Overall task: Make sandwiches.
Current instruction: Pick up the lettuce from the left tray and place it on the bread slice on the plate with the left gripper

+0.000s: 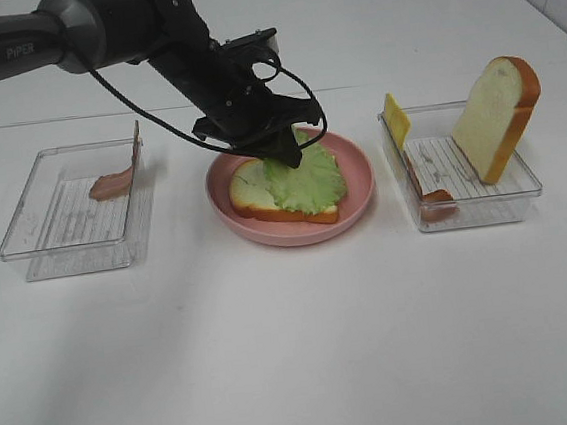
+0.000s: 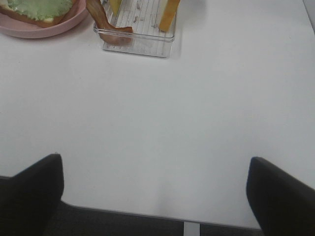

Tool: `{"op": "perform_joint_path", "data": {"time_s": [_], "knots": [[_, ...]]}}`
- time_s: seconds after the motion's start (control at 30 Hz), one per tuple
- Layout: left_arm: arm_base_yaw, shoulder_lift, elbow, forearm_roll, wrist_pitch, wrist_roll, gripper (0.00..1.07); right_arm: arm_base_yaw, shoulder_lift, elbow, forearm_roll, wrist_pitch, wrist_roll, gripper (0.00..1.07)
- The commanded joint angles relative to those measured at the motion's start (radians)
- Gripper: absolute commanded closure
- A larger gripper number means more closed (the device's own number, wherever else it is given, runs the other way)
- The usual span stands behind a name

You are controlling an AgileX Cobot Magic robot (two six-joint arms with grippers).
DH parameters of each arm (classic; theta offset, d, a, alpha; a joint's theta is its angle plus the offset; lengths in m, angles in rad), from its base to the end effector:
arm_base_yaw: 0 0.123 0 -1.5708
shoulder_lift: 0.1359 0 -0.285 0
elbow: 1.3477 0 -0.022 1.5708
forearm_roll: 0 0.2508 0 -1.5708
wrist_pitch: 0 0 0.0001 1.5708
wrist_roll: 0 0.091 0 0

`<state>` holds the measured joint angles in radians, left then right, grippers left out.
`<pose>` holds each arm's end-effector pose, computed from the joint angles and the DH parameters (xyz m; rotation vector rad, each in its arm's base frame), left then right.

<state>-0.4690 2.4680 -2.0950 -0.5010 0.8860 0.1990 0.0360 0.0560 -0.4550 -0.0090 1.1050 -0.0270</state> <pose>0.4568 -0.2695 0.1438 0.5770 2.6702 -0.6943 0.0058 -0.0005 0.2611 -0.0688 2.1885 -0.0060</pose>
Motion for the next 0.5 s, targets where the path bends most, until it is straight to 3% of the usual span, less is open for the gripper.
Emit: {"op": "perform_joint_path", "data": {"time_s": [0.03,0.07,0.1,0.13,0.17,0.2,0.23,0.5], "knots": [[-0.004,0.000,-0.007,0.028,-0.002,-0.008,0.60,0.000,-0.003,0.001,0.003,-0.004,0.000,0.09],[-0.004,0.000,-0.010,0.046,0.004,-0.017,0.47,0.000,-0.003,0.001,0.003,-0.004,0.000,0.09],[-0.004,0.000,-0.010,0.046,0.004,-0.017,0.47,0.000,-0.003,0.001,0.003,-0.004,0.000,0.09],[-0.004,0.000,-0.026,0.080,0.019,-0.035,0.23,0.000,-0.003,0.001,0.003,-0.004,0.000,0.09],[-0.004,0.000,-0.033,0.092,0.025,-0.049,0.16,0.000,-0.003,0.001,0.003,-0.004,0.000,0.09],[-0.004,0.000,-0.033,0.092,0.025,-0.049,0.16,0.000,-0.003,0.001,0.003,-0.004,0.000,0.09],[-0.004,0.000,-0.061,0.114,0.042,-0.073,0.05,0.000,-0.003,0.001,0.003,-0.004,0.000,0.09],[-0.004,-0.001,-0.201,0.169,0.160,-0.148,0.05,0.000,-0.003,0.001,0.003,-0.004,0.000,0.09]]}}
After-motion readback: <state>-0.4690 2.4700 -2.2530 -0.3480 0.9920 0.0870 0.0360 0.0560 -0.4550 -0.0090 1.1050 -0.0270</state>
